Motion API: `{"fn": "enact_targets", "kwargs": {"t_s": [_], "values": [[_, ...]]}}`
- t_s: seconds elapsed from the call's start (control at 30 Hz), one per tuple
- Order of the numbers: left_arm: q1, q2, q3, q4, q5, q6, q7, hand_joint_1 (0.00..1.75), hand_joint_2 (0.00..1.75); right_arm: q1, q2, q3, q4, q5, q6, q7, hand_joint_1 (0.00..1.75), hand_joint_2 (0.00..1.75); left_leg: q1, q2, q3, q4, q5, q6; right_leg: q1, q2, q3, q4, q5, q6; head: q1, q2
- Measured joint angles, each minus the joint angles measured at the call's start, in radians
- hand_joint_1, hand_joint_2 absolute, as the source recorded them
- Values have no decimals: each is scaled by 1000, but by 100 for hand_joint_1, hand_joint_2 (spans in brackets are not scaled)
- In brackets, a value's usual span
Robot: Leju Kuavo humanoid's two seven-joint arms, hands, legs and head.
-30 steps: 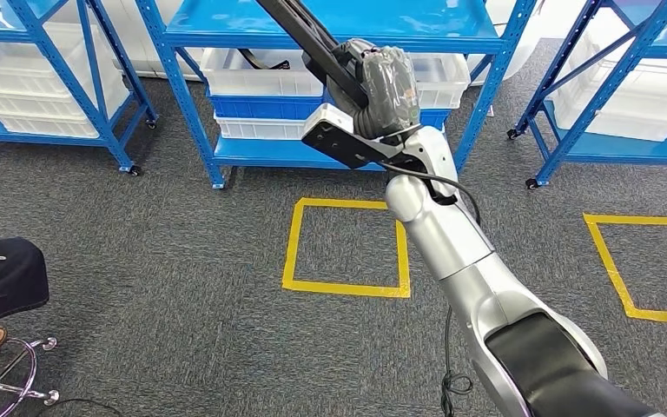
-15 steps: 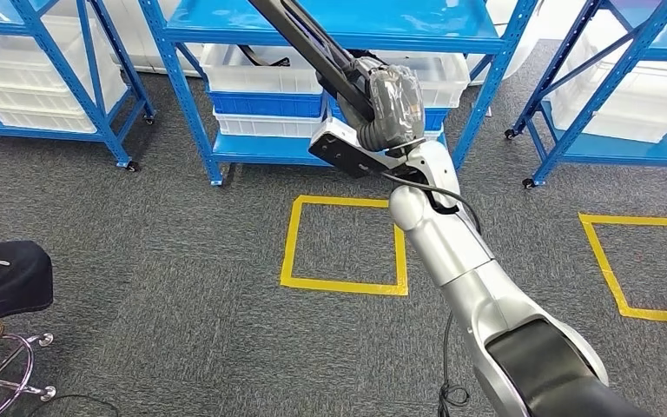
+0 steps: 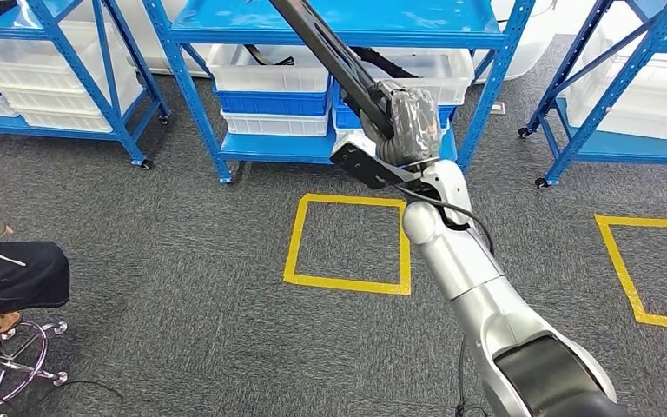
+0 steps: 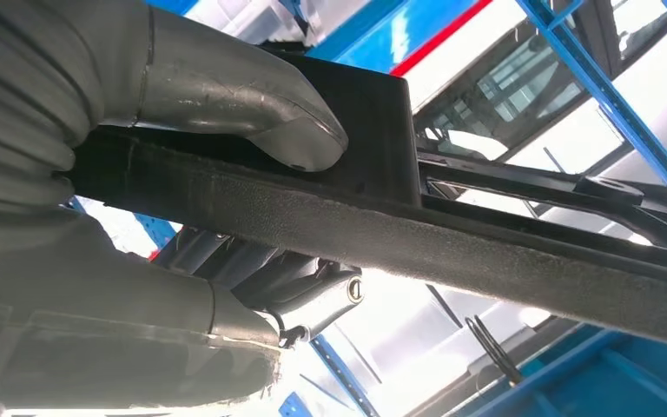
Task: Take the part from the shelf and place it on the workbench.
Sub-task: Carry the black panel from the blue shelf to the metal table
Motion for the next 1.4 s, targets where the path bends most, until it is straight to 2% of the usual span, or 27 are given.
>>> {"fn": "enact_targets", "kwargs": {"t_s": [0.03, 0.07, 0.13, 0.2, 0.23, 0.3, 0.37, 0.4, 0.47, 0.53, 0.57, 0.6, 0.67, 0.7, 0.77, 0.83, 0.87, 0.93, 1.0, 1.03, 1.07, 1.1, 1.17, 1.23, 1.27, 1.33, 1.4], "values": [[0, 0, 0, 0, -2, -2, 2, 0, 175, 8, -4, -4, -2, 0, 1, 0, 175, 175, 0, 1, -12, 33, -10, 2, 4, -5, -2, 0, 1, -2, 0, 0], [0, 0, 0, 1, -3, -3, 3, 0, 175, 15, -7, -7, -4, 0, 2, 0, 175, 175, -1, 2, -2, 25, 0, 6, 7, -11, -4, 0, 2, -3, 0, 0], [-1, 0, 0, 1, -4, -4, 4, 0, 175, 24, -11, -13, -11, 0, 3, 0, 175, 175, -6, 14, 73, -96, 50, 22, 12, -22, -4, 0, 2, -4, 0, 0], [-4, 1, -1, 1, -4, -6, 4, 0, 175, 24, -14, -19, -19, 0, 3, 0, 175, 175, -17, 37, 141, -212, 80, 36, 19, -34, -4, 0, 3, -3, 0, 0], [-5, 2, -1, 1, -4, -6, 4, 0, 175, 24, -16, -21, -22, 0, 3, 0, 175, 175, -23, 43, 154, -238, 82, 40, 21, -40, -5, 0, 3, -3, 1, 0], [-6, 2, -1, 1, -5, -6, 4, 0, 175, 26, -19, -22, -25, 0, 3, 0, 175, 175, -28, 31, 152, -246, 84, 45, 22, -54, -3, -2, 4, 2, 1, 0], [-6, 2, -2, 1, -5, -6, 5, 0, 175, 27, -22, -23, -29, -1, 3, 0, 175, 175, -24, 19, 155, -258, 96, 55, 22, -45, -13, 15, -9, 7, 2, 0], [-7, 1, -2, 1, -5, -6, 5, 0, 175, 27, -24, -24, -31, -1, 3, 0, 175, 175, -21, 13, 156, -265, 102, 60, 22, -31, -30, 49, -28, 8, 2, 0], [-9, 0, -2, 1, -5, -6, 5, 0, 175, 30, -29, -25, -33, -2, 3, 0, 175, 175, -19, -1, 153, -269, 108, 66, 19, -5, -87, 175, -87, 2, 3, 0], [-9, -2, -2, 2, -6, -6, 5, 0, 175, 37, -34, -25, -33, -3, 4, 0, 175, 175, -19, -19, 149, -268, 111, 66, 16, 2, -132, 278, -122, 7, 3, 0], [-8, -3, -2, 2, -5, -6, 6, 0, 175, 41, -35, -25, -33, -3, 4, 0, 175, 175, -18, -28, 148, -267, 112, 65, 15, 3, -129, 278, -117, 15, 3, 0], [-7, -4, -2, 2, -5, -6, 6, 0, 175, 43, -36, -26, -33, -3, 4, 0, 175, 175, -18, -39, 148, -266, 113, 63, 12, 5, -105, 233, -96, 25, 3, 0], [-7, -5, -2, 3, -5, -7, 6, 0, 175, 44, -38, -26, -35, -3, 4, 0, 175, 175, -18, -57, 145, -261, 113, 57, 4, 25, -30, 88, -42, 41, 3, 0], [-8, -5, -2, 3, -6, -7, 6, 0, 175, 44, -39, -27, -36, -4, 5, 0, 175, 175, -19, -65, 141, -257, 114, 52, 2, 35, -3, 32, -24, 42, 2, 0], [-6, -4, -2, 3, -7, -9, 6, 0, 175, 46, -40, -28, -39, -5, 9, 2, 175, 175, -20, -76, 133, -255, 118, 40, 3, 41, 10, 0, -15, 31, 1, 0], [-3, -3, -2, 4, -8, -9, 4, 0, 175, 48, -41, -30, -44, -7, 14, 6, 175, 175, -18, -83, 127, -256, 121, 30, 2, 27, 10, -2, -9, 18, 2, 0], [-1, -3, -2, 4, -8, -9, 3, 0, 175, 48, -42, -32, -47, -10, 18, 8, 175, 175, -17, -73, 121, -246, 113, 25, 0, 20, 11, -4, -7, 11, 0, 0], [-1, -2, -2, 4, -7, -9, 0, 0, 175, 49, -46, -38, -54, -16, 27, 10, 175, 175, -17, -36, 84, -166, 65, 16, -3, 6, 11, -7, -4, -2, -3, 0], [-1, -2, -2, 4, -4, -9, -2, 0, 175, 54, -50, -42, -57, -26, 34, 9, 175, 175, -14, -7, 19, -27, 2, 8, 0, -9, 10, -7, -4, -8, -5, 0], [0, -2, -2, 4, -3, -9, -3, 0, 175, 59, -51, -44, -58, -33, 37, 8, 175, 175, -12, -2, -4, 22, -13, 6, 2, -17, 10, -7, -5, -8, -5, 0], [1, -2, -2, 4, -1, -9, -4, 0, 175, 63, -52, -45, -58, -43, 43, 5, 175, 175, -11, 1, -11, 37, -10, 5, 3, -26, 10, -7, -5, -8, -5, 0], [1, -2, -2, 4, 1, -9, -4, 0, 175, 67, -53, -46, -58, -56, 51, 0, 175, 175, -10, 3, 4, 8, 11, 7, 3, -34, 10, -7, -5, -8, -5, 0], [1, 1, -1, 4, 12, -9, -5, 0, 175, 70, -48, -46, -58, -83, 69, -16, 175, 175, -13, 27, 79, -133, 71, 14, 5, -48, 11, -7, -5, -7, -5, 0], [0, 4, 1, 4, 29, -10, -9, 0, 175, 70, -40, -46, -57, -98, 78, -32, 175, 175, -21, 49, 132, -237, 100, 24, 12, -60, 9, -7, -7, -4, -5, 0], [0, 5, 3, 4, 37, -11, -10, 0, 175, 72, -35, -46, -56, -100, 78, -37, 175, 175, -25, 51, 138, -253, 100, 27, 15, -67, 9, -7, -8, -1, -4, 0], [2, 6, 13, 4, 52, -13, -13, 0, 175, 78, -22, -45, -55, -101, 76, -43, 175, 175, -26, 32, 137, -258, 105, 36, 17, -78, 10, -9, -11, 8, -3, 0], [5, 5, 22, 5, 62, -13, -16, 0, 175, 85, -12, -46, -55, -101, 72, -45, 175, 175, -22, 15, 140, -268, 115, 49, 17, -54, -3, 21, -31, 13, -3, 0]]}}
